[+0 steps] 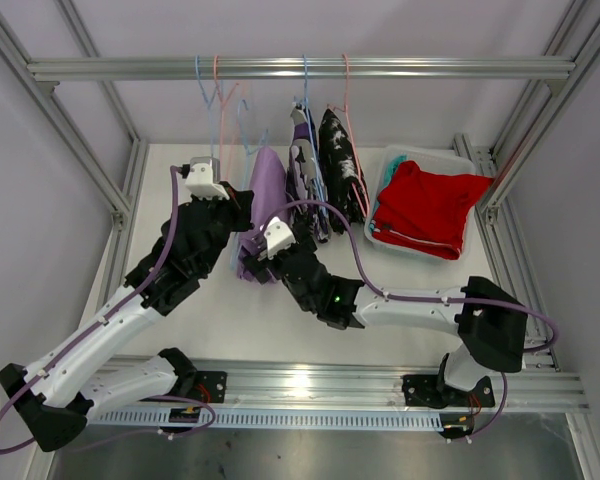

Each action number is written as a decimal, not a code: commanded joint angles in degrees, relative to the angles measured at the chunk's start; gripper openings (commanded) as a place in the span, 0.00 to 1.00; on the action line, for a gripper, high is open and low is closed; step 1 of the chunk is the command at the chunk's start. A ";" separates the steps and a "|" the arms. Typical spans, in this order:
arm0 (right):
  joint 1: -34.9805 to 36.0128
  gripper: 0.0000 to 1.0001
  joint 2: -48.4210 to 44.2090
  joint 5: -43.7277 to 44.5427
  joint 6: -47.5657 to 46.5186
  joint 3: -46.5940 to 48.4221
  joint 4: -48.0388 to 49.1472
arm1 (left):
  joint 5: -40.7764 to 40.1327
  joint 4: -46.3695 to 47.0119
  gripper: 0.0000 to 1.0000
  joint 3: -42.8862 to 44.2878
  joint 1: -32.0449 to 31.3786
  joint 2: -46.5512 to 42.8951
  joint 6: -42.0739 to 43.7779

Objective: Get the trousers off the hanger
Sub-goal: Remove the trousers from the hanger, then place the trousers in the bin.

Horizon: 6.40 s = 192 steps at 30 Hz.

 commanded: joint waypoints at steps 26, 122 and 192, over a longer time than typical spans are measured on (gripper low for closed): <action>-1.86 0.44 8.58 3.55 -8.30 3.27 19.58 | 1.65 4.38 0.00 1.05 -0.54 -1.72 2.14; -52.56 0.00 -40.03 13.84 23.87 8.19 -45.55 | 1.12 -0.89 0.00 4.74 -0.01 10.05 1.26; -67.25 0.06 -13.92 -42.07 29.94 32.36 -31.92 | 5.34 -3.18 0.00 6.85 0.60 8.29 0.74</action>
